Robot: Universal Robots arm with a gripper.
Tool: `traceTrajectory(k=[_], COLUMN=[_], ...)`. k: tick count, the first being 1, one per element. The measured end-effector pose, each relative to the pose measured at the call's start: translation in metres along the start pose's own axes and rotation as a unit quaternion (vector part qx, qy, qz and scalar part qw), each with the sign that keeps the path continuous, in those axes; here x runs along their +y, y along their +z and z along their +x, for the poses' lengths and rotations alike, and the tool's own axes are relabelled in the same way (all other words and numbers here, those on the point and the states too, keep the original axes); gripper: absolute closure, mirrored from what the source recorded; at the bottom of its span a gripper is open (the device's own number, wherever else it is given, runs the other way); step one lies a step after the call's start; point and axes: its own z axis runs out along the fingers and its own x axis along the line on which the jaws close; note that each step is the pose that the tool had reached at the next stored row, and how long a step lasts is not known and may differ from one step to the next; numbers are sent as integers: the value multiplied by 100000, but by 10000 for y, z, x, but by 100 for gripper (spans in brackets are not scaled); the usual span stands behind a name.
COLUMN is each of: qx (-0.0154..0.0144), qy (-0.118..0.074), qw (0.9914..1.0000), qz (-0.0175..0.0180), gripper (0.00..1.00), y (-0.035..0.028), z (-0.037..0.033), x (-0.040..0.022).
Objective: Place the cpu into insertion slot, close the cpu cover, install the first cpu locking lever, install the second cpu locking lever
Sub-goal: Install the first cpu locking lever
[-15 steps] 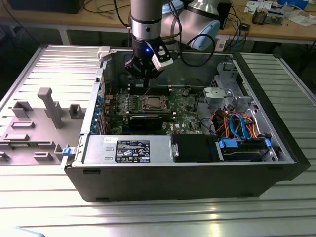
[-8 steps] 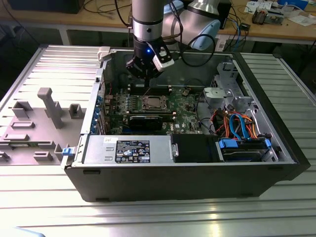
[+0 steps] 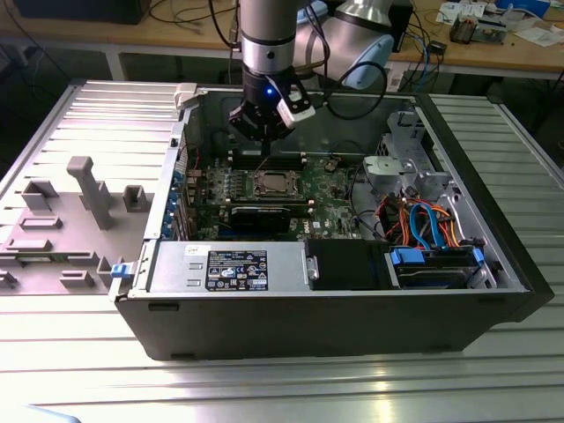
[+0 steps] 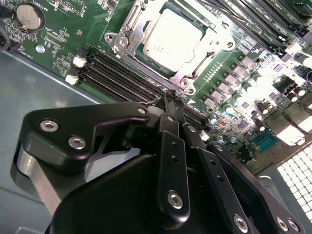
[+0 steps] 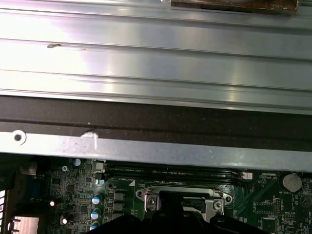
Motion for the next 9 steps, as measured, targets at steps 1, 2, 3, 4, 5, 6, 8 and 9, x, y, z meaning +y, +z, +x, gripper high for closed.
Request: traceTrajectory(k=[1, 2, 3, 4, 5, 6, 8, 9], qx=[1, 2, 2, 0, 2, 3, 0, 3], qy=[1, -1, 0, -4, 1, 0, -2, -2], qw=[100000, 100000, 100000, 100000, 100000, 100000, 100000, 100000], qz=[3, 1, 2, 3, 4, 2, 2, 4], gripper=[89, 89, 89, 89, 89, 89, 89, 89], y=[1, 3, 4, 6, 33, 66, 116, 121], z=[-6, -13, -19, -27, -64, -106, -175, -179], x=[0, -1, -1, -2, -6, -10, -17, -18])
